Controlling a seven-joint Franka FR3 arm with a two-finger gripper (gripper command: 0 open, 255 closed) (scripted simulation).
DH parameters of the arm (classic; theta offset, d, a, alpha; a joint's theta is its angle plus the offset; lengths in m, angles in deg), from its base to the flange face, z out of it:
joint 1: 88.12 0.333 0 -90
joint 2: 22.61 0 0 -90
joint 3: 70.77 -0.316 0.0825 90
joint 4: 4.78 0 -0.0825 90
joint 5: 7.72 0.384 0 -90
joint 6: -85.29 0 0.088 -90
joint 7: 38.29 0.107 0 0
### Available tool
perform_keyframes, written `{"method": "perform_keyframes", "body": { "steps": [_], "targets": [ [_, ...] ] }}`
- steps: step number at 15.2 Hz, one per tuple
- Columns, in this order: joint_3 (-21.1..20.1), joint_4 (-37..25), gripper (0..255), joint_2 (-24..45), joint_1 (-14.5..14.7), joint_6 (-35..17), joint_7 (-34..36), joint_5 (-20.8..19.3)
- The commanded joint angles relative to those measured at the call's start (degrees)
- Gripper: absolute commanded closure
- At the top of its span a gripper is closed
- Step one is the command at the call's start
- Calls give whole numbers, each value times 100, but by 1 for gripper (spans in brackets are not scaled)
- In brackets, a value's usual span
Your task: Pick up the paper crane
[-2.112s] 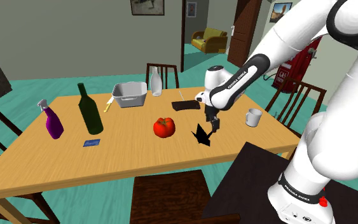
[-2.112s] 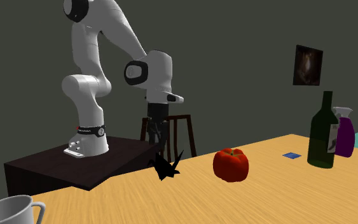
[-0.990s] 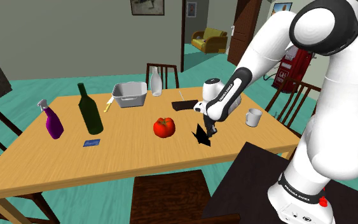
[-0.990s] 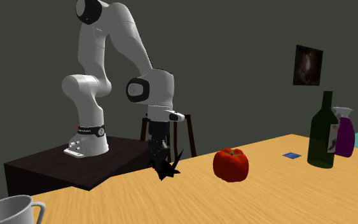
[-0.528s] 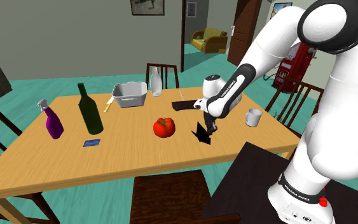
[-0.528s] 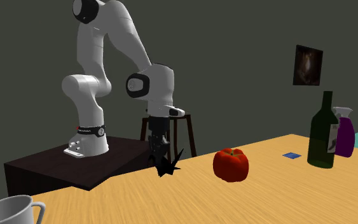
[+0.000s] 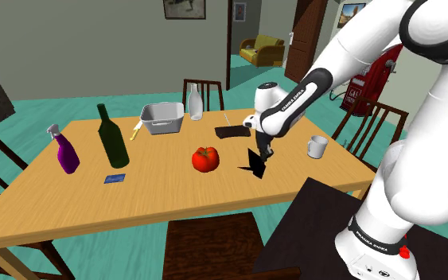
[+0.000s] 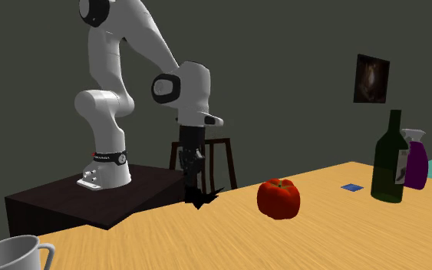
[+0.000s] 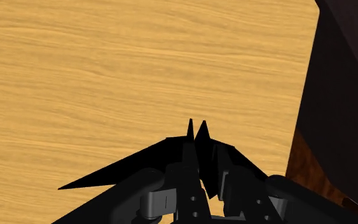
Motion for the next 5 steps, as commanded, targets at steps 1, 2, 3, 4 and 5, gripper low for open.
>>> {"method": "perform_keyframes", "body": {
  "steps": [1, 2, 3, 4, 5],
  "targets": [
    [2, -12, 255, -174, -1, 186, 13, -44],
    [-1, -27, 255, -251, 0, 275, 17, -59],
    [-4, -42, 255, -325, 0, 364, 20, -72],
    [-4, -44, 255, -338, -1, 378, 21, -75],
    [-5, -45, 255, -337, -1, 378, 21, -74]
  ]
}}
